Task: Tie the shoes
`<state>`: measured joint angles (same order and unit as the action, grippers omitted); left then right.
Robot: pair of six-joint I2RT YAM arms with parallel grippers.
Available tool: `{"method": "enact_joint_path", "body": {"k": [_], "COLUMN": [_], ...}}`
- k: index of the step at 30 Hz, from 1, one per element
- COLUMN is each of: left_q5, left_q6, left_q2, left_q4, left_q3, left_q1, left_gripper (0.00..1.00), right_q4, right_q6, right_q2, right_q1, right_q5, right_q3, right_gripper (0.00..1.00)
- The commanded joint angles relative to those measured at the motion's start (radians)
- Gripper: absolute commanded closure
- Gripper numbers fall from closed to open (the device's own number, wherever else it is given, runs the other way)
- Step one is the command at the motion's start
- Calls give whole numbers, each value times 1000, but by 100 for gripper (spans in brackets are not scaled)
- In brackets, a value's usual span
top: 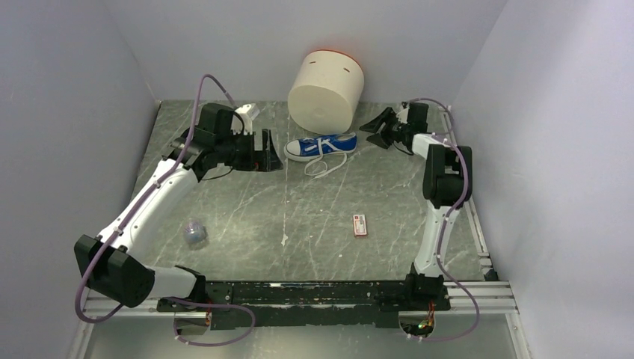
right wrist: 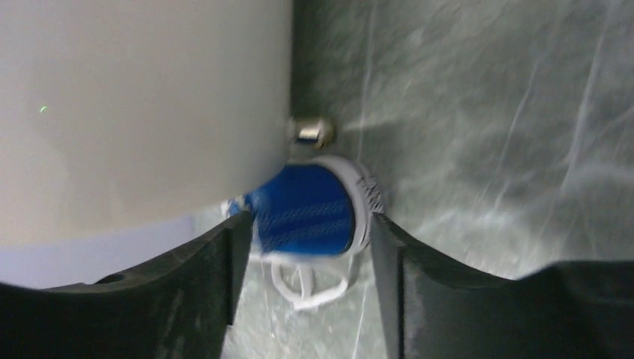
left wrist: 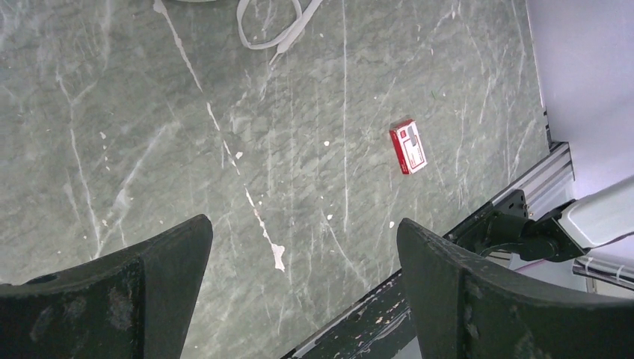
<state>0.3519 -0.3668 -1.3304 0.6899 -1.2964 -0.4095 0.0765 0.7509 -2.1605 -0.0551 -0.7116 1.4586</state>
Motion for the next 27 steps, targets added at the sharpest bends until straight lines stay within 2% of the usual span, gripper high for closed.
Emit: {"method": "enact_joint_path", "body": {"k": [1,4,8,11,13,15,17,20,22,25,27], "left_q5": [5,6,11,27,35,20,0,-10,-6,-6,-3], "left_q6": [35,43,46,37,37,38,37,25,6,-23,-35], "left_q2": [22,18,1,-10,-10,1,12,14,4,-19,-47], "left_q4": [42,47,45,39,34,36,41,36,26,-2,-18], "left_q3": [-22,-33,-37,-31,-25,-16,-1,33,55,77,84], "left_q1": [-2,-2,-2,-3,-3,-3,-2,-2,-2,0,7], "left_gripper": [2,2,2,2,2,2,2,2,2,2,2], "right_q4": [40,104,156,122,76,88,102,12,-113,-295,-398], "right_q6": [81,122,106,71,51,68,85,15,-104,-291,-400], "right_q2": [-131,-170,-192,-161,-63,100,261,416,448,424,401], "right_q1": [0,14,80,147,192,227,245,247,257,303,363], "right_q5": [-29,-64,-121,-143,-141,-100,-54,1,60,97,178], "right_q3": [96,92,70,21,-90,-280,-467,-603,-589,-491,-394], "right_gripper": [44,53,53,56,57,57,53,43,37,36,34]}}
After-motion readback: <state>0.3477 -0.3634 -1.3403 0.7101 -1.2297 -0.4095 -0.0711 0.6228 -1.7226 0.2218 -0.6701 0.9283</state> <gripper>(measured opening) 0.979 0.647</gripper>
